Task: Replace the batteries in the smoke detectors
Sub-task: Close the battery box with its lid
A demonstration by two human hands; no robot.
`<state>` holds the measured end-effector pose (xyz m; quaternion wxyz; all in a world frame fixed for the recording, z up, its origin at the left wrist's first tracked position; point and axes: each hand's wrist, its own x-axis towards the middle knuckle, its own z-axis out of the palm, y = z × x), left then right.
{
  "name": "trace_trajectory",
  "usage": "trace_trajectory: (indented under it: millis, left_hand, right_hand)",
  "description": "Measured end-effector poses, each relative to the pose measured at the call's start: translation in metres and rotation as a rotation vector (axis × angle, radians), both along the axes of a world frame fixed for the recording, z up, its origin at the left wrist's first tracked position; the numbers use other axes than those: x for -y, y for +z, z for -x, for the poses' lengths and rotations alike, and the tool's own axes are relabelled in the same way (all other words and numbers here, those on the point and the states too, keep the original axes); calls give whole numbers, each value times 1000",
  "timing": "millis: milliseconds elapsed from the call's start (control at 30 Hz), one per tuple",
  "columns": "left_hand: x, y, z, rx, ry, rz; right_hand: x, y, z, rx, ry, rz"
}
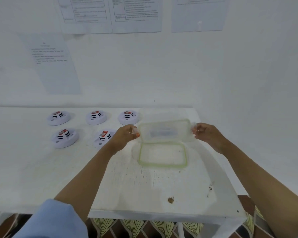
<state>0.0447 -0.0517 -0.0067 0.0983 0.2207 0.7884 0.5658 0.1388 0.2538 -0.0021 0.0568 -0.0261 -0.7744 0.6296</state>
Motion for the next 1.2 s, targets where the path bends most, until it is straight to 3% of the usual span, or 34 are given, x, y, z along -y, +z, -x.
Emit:
trace_trajectory:
  millis: [133,300,533,700,867,1067,1200]
  left_hand:
    - [-15,15,8,151,71,-179]
    - [-38,34,31,226,237,-304]
    - [-59,45,85,485,236,-409]
    - [-72,43,126,366,313,-247]
    - [-78,37,155,387,317,-109]
    - [-85,23,166,534,279,-165]
    - [-90,20,170,538,317,-194]
  right_hand:
    - [10,16,17,-6,-102,227]
    - [17,37,45,4,-238,293]
    - [6,47,102,102,-300,373]
    - [4,49,147,175,-358,347]
    - [1,42,175,248,-409,300]
    - [-9,31,188,335,-393,264]
    - [-12,32,191,371,-383,282]
